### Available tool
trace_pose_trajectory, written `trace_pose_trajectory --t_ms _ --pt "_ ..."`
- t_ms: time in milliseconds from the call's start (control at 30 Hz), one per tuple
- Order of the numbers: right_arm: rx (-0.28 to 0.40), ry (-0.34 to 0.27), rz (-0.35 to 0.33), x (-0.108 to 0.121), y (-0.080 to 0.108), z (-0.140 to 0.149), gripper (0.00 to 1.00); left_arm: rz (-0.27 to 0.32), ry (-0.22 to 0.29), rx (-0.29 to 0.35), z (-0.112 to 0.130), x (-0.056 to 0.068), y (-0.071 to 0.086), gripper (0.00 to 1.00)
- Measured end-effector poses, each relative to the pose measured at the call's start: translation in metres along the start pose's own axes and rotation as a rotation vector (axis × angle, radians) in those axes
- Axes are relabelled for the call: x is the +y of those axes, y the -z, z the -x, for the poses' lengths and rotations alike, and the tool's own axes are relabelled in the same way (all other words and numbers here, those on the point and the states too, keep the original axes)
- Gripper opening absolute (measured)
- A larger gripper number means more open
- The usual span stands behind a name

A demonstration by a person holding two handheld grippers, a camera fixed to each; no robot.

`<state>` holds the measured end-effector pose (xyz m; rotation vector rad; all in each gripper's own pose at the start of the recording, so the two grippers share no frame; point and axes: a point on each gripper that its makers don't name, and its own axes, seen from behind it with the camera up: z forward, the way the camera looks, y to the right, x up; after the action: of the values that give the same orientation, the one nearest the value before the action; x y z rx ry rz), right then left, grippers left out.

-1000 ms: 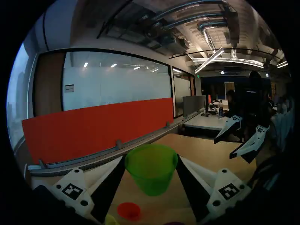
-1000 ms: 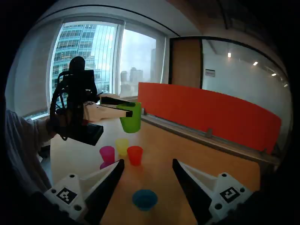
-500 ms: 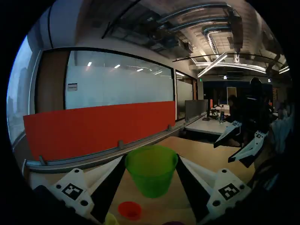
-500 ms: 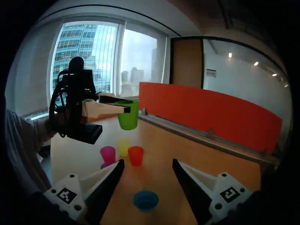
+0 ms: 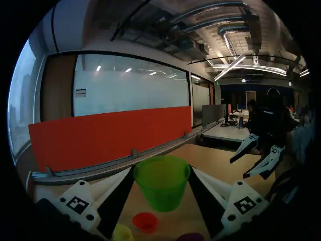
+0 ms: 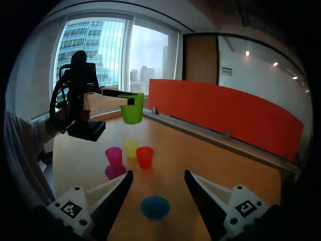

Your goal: Pour water

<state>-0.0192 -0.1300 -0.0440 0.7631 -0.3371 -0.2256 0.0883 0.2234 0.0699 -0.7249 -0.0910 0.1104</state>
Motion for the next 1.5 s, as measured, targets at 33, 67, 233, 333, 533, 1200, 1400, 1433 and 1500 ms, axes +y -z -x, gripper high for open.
trace_pose_trajectory --t_ms 33,67,233,333,533,1200,1400,1433,1500 --pt "-0.006 0.0 0.001 0.001 -0.001 0.003 0.99 -0.002 0.0 -0.002 0.001 -0.001 0.001 0.9" --pt "-0.011 0.0 0.001 0.001 -0.002 0.006 0.99 -0.004 0.0 -0.004 0.002 -0.001 0.002 0.9" --pt "-0.045 0.0 -0.002 0.002 -0.007 0.022 0.99 -0.015 0.003 -0.008 0.006 -0.006 0.007 0.9" --pt "-0.066 -0.002 -0.007 0.001 -0.009 0.032 0.99 -0.023 0.011 -0.006 0.007 -0.009 0.009 0.9" --pt "-0.108 -0.004 -0.013 0.001 -0.013 0.052 0.99 -0.042 0.019 -0.004 0.011 -0.018 0.014 0.9" --pt "-0.243 -0.011 -0.042 -0.008 -0.019 0.111 1.0 -0.055 0.026 -0.008 0.026 -0.02 0.04 0.9" --pt "-0.279 -0.011 -0.045 -0.009 -0.022 0.127 1.0 -0.06 0.041 -0.005 0.027 -0.022 0.045 0.9" --pt "-0.286 -0.012 -0.045 -0.009 -0.022 0.13 1.0 -0.061 0.043 -0.005 0.028 -0.023 0.045 0.9" --pt "-0.299 -0.013 -0.044 -0.009 -0.024 0.135 1.0 -0.062 0.044 -0.005 0.028 -0.023 0.046 0.9"
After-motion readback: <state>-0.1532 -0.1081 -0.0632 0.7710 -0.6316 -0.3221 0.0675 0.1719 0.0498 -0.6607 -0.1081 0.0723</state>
